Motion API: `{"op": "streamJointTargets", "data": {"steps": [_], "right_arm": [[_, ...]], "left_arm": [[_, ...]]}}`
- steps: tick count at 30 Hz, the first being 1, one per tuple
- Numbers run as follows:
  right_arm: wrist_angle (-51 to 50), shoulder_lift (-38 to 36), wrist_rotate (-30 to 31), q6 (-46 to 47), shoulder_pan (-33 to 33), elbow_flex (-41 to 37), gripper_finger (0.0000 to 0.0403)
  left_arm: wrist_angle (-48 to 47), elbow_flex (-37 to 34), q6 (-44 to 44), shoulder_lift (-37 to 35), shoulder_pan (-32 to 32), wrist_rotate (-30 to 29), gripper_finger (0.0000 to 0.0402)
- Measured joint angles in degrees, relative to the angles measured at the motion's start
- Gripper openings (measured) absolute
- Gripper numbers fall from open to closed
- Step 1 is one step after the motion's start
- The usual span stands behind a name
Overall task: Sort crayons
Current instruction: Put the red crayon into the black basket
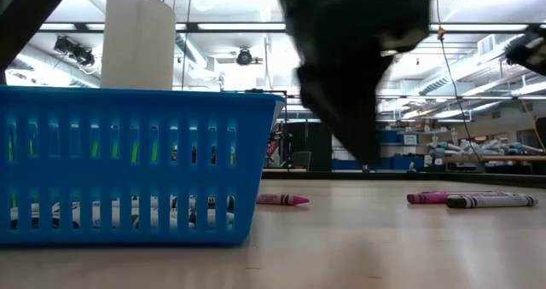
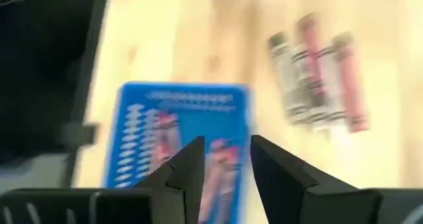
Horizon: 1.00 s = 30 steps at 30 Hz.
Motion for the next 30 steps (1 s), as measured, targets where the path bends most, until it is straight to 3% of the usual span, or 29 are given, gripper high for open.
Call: {"op": "streamJointTargets", "data": {"steps": [5,9,16,24,30], "right_arm": [[-2.53,-0.69,10.6,-4.73,-1.76,-0.1,0.0132],[-2.2,0.37,14.22,-8.07,-3.61,-0.38,0.0132],[3.16,3.02,14.25,-13.55,-7.5,-2.98,0.0132],[10.51,5.13,12.06,-19.26,-12.97,-7.05,0.0132],[13.45,8.23,6.57,-20.92,-17.62,-7.46,0.0132]], "left_arm": [[2.18,0.13,0.31,0.92,1.43,-1.8,0.0194],[1.95,0.06,0.97,0.98,2.06,-3.38,0.0194],[-5.28,-0.04,4.1,-1.13,0.17,-9.02,0.0194],[-7.1,0.01,6.43,-3.85,-2.26,-13.06,0.0194],[-2.25,-7.32,7.55,-5.02,-2.03,-13.03,0.0194]]}}
